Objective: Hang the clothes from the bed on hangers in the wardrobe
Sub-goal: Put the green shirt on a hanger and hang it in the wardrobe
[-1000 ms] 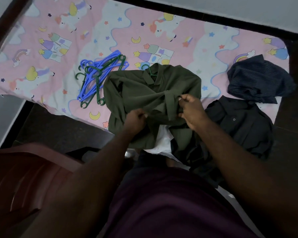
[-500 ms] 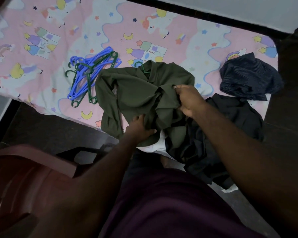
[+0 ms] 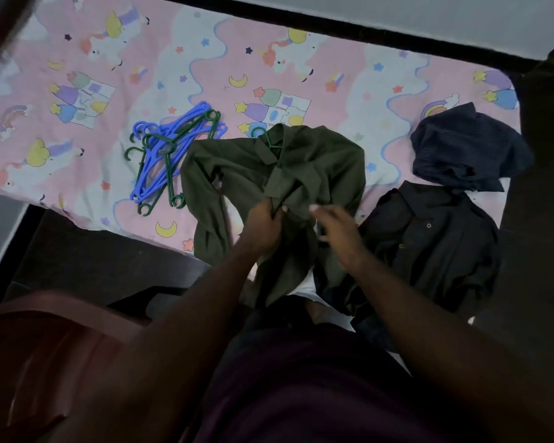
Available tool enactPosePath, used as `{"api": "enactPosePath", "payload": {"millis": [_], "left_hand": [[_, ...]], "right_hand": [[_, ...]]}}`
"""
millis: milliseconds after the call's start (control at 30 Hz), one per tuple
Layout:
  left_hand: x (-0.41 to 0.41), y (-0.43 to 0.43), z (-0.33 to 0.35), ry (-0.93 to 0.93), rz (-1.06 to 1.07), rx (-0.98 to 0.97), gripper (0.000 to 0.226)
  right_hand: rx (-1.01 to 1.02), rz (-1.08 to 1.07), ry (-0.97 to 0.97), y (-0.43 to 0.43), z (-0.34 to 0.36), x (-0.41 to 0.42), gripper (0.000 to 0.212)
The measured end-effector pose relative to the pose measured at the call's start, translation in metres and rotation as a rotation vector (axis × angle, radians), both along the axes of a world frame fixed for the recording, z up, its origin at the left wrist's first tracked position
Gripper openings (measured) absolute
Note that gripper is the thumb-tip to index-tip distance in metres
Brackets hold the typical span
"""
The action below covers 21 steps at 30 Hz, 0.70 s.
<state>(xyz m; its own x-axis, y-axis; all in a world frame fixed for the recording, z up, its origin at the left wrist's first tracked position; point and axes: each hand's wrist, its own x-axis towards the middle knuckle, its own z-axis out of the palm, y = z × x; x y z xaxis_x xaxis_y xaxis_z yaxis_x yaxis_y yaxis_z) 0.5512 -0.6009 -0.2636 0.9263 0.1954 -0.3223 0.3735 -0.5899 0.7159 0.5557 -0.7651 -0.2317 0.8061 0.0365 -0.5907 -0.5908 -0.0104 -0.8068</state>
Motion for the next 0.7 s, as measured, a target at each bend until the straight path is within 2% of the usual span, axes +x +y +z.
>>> {"api": "enactPosePath", "payload": {"millis": [67, 100, 167, 267, 300, 333, 400, 467, 567, 633, 700], "left_hand": [[0.004, 0.007, 0.003, -0.008, 0.017, -0.066, 0.031], [0.005, 0.009, 0.007, -0.006, 0.054, -0.127, 0.03], [0.006, 0.013, 0.014, 0.008, 0.157, -0.281, 0.029], [0.005, 0.018, 0.013, 0.084, 0.236, -0.753, 0.042], [0.002, 0.016, 0.013, 0.139, 0.219, -0.83, 0.049], [0.0, 0.014, 0.01, 0.19, 0.186, -0.82, 0.054], [-0.006, 0.006, 0.008, 0.249, 0.133, -0.603, 0.061], [-0.013, 0.008, -0.001, 0.238, 0.108, -0.297, 0.067], [-0.023, 0.035, -0.006, 0.31, 0.207, 0.116, 0.044], [-0.03, 0.065, 0.004, 0.309, 0.299, 0.258, 0.029], [-0.031, 0.097, 0.02, 0.221, 0.381, 0.338, 0.023]], "right_hand": [[0.125, 0.255, 0.075, 0.017, -0.006, 0.0, 0.012], [0.12, 0.277, 0.077, 0.023, -0.011, 0.007, 0.012], [0.094, 0.173, 0.091, 0.031, -0.016, 0.024, 0.005], [0.145, 0.042, 0.16, 0.04, -0.02, 0.042, 0.018], [0.17, 0.026, 0.179, 0.042, -0.019, 0.044, 0.02], [0.189, 0.013, 0.198, 0.045, -0.02, 0.044, 0.021], [0.221, -0.004, 0.228, 0.048, -0.022, 0.043, 0.021], [0.224, -0.015, 0.227, 0.046, -0.023, 0.043, 0.02], [0.187, -0.105, 0.166, 0.026, -0.016, 0.056, 0.018], [0.122, -0.072, 0.064, -0.002, -0.009, 0.072, 0.012], [-0.049, 0.091, -0.095, -0.043, 0.003, 0.091, 0.016]]}}
